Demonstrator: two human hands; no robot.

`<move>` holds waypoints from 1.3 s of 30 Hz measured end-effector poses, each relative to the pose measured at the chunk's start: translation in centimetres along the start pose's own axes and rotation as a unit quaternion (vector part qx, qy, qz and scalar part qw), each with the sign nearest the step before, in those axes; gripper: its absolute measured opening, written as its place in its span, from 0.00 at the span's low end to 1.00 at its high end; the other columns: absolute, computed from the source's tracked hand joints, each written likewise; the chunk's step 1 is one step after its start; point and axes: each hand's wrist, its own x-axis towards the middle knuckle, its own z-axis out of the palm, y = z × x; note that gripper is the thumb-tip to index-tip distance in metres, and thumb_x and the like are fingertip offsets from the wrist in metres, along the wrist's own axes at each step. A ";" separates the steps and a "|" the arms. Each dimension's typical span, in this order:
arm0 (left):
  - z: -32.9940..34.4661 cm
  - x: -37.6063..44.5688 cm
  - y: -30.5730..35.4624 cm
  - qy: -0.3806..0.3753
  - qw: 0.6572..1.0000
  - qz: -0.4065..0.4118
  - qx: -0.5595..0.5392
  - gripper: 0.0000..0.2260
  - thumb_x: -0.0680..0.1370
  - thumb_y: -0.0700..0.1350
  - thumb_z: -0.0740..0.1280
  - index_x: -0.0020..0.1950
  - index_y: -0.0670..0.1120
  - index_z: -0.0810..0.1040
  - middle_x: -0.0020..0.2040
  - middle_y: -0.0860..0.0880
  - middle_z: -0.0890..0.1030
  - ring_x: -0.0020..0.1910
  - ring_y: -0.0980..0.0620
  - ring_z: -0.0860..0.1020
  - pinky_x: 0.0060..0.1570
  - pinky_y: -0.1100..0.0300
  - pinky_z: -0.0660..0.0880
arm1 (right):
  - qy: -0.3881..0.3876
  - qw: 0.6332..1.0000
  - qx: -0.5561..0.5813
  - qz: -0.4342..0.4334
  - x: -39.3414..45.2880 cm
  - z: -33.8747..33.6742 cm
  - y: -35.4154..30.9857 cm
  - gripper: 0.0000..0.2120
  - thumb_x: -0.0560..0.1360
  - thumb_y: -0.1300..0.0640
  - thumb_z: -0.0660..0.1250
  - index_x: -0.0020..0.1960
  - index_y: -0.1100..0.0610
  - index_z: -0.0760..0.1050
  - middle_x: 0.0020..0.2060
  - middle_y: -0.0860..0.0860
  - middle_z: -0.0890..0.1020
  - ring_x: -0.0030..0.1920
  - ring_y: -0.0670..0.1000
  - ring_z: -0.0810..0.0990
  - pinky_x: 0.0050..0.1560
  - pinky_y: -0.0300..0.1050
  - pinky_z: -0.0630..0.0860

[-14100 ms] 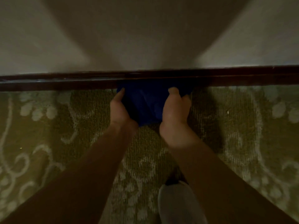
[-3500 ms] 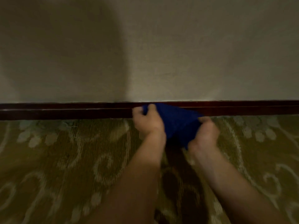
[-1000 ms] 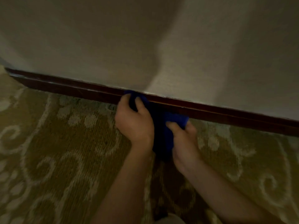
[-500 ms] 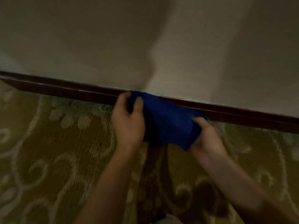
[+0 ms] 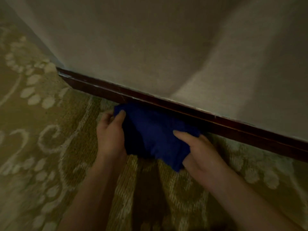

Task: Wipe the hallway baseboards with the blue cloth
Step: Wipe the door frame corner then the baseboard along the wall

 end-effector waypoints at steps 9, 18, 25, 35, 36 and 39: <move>4.6 0.7 -2.9 0.107 0.956 0.200 0.184 0.07 0.81 0.47 0.60 0.58 0.49 0.73 0.54 0.51 0.78 0.55 0.51 0.77 0.63 0.47 0.73 | 0.152 0.986 -0.013 -0.066 1.4 2.3 0.3 0.18 0.73 0.59 0.70 0.62 0.56 0.76 0.50 0.54 0.83 0.46 0.54 0.83 0.37 0.44 0.78; 0.7 2.6 1.8 -0.005 0.996 0.071 0.044 0.06 0.80 0.43 0.66 0.43 0.51 0.77 0.44 0.49 0.83 0.49 0.43 0.82 0.54 0.44 0.80 | 0.204 0.947 -0.149 -0.200 0.2 6.4 -0.2 0.05 0.73 0.58 0.71 0.48 0.51 0.81 0.45 0.50 0.86 0.47 0.53 0.85 0.54 0.59 0.80; -5.2 9.1 4.3 0.098 0.993 0.056 0.021 0.06 0.80 0.45 0.64 0.54 0.46 0.77 0.49 0.51 0.81 0.48 0.53 0.82 0.46 0.57 0.79 | 0.145 0.981 -0.081 -0.095 3.8 15.3 1.9 0.09 0.73 0.62 0.71 0.53 0.55 0.81 0.47 0.53 0.86 0.48 0.55 0.85 0.52 0.56 0.81; -7.7 9.1 3.2 -0.091 0.992 -0.086 -0.013 0.09 0.81 0.41 0.65 0.40 0.46 0.73 0.42 0.43 0.76 0.45 0.46 0.77 0.52 0.46 0.75 | 0.251 0.963 -0.057 -0.085 3.4 16.8 1.9 0.07 0.74 0.62 0.71 0.50 0.54 0.78 0.47 0.53 0.83 0.45 0.52 0.83 0.49 0.51 0.82; -7.8 9.1 3.5 -0.080 0.992 -0.093 -0.010 0.10 0.81 0.42 0.65 0.39 0.47 0.73 0.42 0.44 0.75 0.44 0.46 0.76 0.50 0.47 0.74 | 0.240 0.966 -0.061 -0.073 3.6 17.1 1.9 0.07 0.74 0.62 0.71 0.51 0.55 0.78 0.48 0.54 0.83 0.47 0.54 0.83 0.51 0.53 0.81; -7.8 8.8 4.4 -0.086 0.990 -0.112 -0.003 0.10 0.81 0.43 0.65 0.39 0.48 0.75 0.41 0.45 0.78 0.44 0.47 0.79 0.50 0.50 0.76 | 0.240 0.966 -0.072 -0.063 2.6 16.4 0.9 0.08 0.75 0.62 0.70 0.54 0.58 0.79 0.51 0.58 0.83 0.48 0.58 0.83 0.50 0.56 0.81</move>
